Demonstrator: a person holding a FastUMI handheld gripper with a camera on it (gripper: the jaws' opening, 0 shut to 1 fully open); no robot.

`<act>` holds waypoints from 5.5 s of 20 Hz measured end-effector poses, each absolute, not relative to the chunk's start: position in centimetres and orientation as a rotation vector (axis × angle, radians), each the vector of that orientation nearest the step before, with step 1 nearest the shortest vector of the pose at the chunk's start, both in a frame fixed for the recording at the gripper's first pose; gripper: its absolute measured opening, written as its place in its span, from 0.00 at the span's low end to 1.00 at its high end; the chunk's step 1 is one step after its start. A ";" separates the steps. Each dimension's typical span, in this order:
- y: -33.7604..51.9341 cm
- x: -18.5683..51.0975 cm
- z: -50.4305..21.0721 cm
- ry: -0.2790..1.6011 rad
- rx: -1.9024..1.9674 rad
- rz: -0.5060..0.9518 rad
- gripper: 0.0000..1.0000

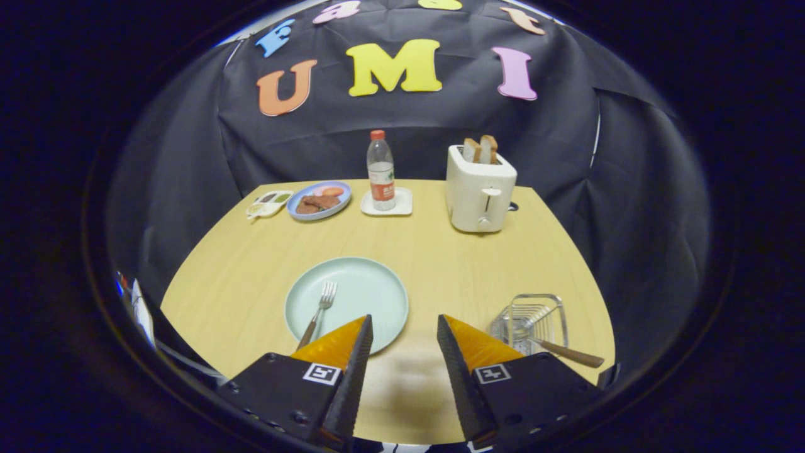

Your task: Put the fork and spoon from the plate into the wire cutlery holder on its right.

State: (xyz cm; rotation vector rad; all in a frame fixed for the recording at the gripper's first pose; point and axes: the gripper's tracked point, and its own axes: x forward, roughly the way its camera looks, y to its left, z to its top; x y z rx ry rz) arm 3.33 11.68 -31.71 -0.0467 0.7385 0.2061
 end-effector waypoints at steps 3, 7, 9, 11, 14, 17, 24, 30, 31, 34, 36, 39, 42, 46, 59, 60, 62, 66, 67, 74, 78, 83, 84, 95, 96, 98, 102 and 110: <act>14.7 3.1 -33.4 0.766 -0.053 0.223 0.65; 18.9 3.0 -35.7 0.813 -0.005 0.216 0.79; 20.5 3.1 -37.0 0.836 0.015 0.212 0.82; 22.0 3.2 -38.3 0.857 0.032 0.207 0.82; 23.4 3.4 -40.0 0.887 0.052 0.186 0.83; 23.7 3.9 -41.4 0.894 0.041 0.145 0.80; 24.1 3.3 -43.0 0.981 0.089 0.130 0.39; 23.2 2.3 -42.4 1.027 0.093 0.160 0.11; 22.8 2.5 -41.9 1.027 0.080 0.168 0.05; 22.2 2.1 -40.3 1.015 0.065 0.209 0.05; 21.2 2.1 -38.8 0.993 0.050 0.223 0.05; 19.5 1.7 -36.5 0.980 0.067 0.235 0.05; 16.8 1.3 -34.5 0.964 0.071 0.228 0.05; 12.4 0.9 -32.7 0.947 0.070 0.212 0.05; -1.4 -0.6 -30.9 0.920 0.082 0.120 0.05; -2.1 -0.6 -30.8 0.921 0.088 0.113 0.05; -3.4 -0.6 -30.8 0.929 0.099 0.097 0.05; -4.8 -0.8 -30.4 0.945 0.134 0.080 0.07; -5.1 -0.7 -30.5 0.948 0.136 0.075 0.07; -5.4 -0.7 -30.7 0.956 0.149 0.062 0.07; -5.3 -0.3 -30.4 0.948 0.148 0.052 0.07; -5.3 0.3 -29.6 0.916 0.147 0.047 0.05; -5.1 0.4 -29.7 0.917 0.144 0.046 0.09; -2.1 0.5 -27.8 0.867 0.106 0.081 0.38; -1.4 0.5 -27.0 0.849 0.106 0.088 0.42; -0.2 0.7 -25.5 0.812 0.094 0.100 0.55; 3.1 1.5 -21.4 0.713 0.075 0.098 0.77; 9.9 0.7 -7.9 0.398 0.045 0.154 0.93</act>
